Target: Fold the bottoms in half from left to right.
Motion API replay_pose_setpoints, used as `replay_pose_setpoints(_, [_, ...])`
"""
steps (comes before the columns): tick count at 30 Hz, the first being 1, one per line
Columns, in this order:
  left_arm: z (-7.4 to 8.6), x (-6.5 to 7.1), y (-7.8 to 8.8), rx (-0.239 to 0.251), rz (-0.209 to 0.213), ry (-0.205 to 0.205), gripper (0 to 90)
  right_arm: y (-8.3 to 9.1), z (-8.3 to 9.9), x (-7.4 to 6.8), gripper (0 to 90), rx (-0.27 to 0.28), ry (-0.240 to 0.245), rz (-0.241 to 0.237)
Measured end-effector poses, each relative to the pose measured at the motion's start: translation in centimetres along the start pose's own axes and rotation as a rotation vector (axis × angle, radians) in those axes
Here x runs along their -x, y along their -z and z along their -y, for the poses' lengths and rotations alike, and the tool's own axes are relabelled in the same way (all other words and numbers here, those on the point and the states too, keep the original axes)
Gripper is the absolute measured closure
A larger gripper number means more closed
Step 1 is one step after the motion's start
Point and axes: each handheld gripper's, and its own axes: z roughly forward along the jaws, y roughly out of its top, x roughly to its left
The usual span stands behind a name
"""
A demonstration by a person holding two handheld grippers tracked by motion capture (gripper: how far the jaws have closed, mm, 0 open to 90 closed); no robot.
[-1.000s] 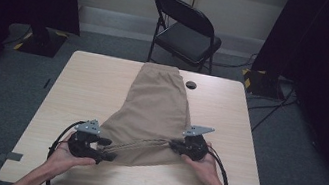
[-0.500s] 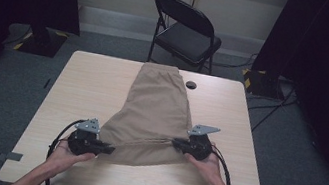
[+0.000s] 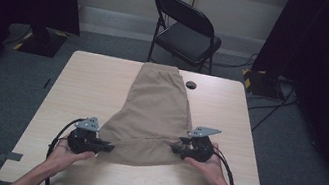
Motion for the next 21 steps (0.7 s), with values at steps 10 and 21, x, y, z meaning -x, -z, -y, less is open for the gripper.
replay_pose_setpoints(10, [0.1, -0.6, 0.3, 0.021, -0.023, 0.034, 85.5, 0.9, -0.1, -0.1, 85.8, 0.052, -0.047, -0.066])
replay_pose_setpoints(21, [0.7, -0.8, 0.0, 0.006, -0.054, 0.099, 67.6, 1.4, 0.0, -0.1, 86.0, 0.068, -0.080, -0.044])
